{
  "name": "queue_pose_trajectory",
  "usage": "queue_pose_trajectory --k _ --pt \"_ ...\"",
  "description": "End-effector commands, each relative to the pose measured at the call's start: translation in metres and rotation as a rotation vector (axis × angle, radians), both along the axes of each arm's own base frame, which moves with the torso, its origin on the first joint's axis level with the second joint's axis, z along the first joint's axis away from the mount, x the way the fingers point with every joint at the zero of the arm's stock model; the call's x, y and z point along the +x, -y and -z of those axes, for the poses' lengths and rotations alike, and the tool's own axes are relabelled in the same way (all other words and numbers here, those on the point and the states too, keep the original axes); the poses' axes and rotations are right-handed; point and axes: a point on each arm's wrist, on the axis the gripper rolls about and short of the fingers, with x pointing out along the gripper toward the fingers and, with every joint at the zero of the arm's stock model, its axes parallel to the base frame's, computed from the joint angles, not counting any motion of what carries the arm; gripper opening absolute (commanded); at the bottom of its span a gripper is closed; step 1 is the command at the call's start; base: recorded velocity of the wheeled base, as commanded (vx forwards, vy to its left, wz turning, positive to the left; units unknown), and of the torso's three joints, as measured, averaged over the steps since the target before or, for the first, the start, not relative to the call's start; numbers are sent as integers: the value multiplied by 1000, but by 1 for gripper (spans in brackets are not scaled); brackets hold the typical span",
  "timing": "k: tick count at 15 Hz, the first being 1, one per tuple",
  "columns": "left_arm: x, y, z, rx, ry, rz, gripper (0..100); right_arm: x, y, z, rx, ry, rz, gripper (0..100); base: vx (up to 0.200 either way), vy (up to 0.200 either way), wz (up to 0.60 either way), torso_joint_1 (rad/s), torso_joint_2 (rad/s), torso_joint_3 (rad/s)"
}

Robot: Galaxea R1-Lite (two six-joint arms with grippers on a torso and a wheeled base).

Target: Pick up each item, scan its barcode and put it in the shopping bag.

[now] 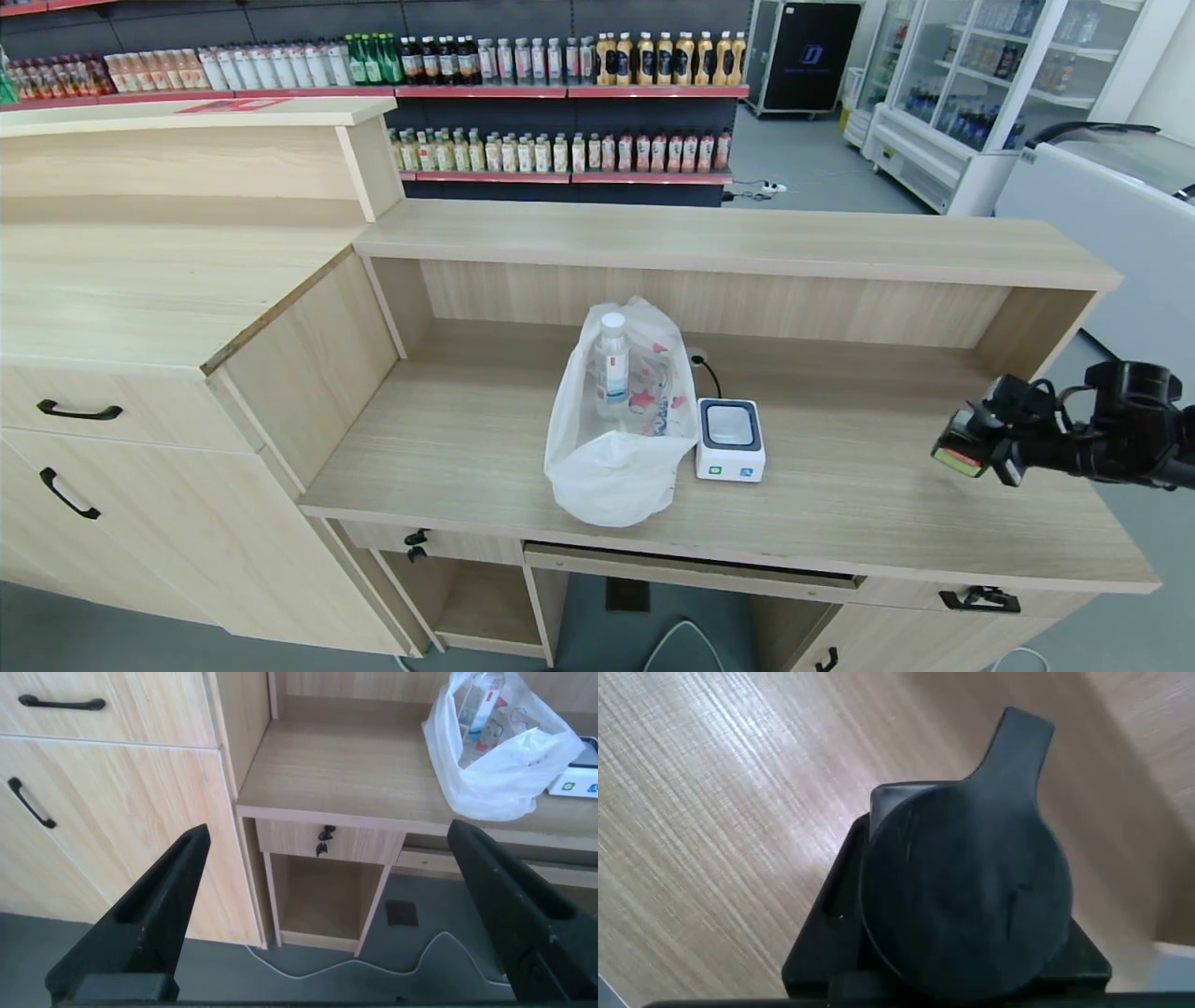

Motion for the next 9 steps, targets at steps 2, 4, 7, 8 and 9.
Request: queue_pose_trajectory --k 2,4,7,8,9 --pt "0 0 0 0 1 -1 100 -83 9 -119 -237 276 -18 0 0 0 0 0 0 0" --pt "0 0 0 0 1 -1 100 -150 -2 -157 -335 401 -61 0 0 0 0 0 0 0" --pt "0 0 0 0 1 -1 100 -198 -36 -182 -569 643 -273 0 0 0 0 0 0 0" --pt "0 0 0 0 1 -1 100 -203 -57 -189 -737 817 -430 0 0 0 0 0 0 0" --pt "0 0 0 0 -1 -1 100 -205 -71 -196 -850 918 -507 0 0 0 0 0 0 0"
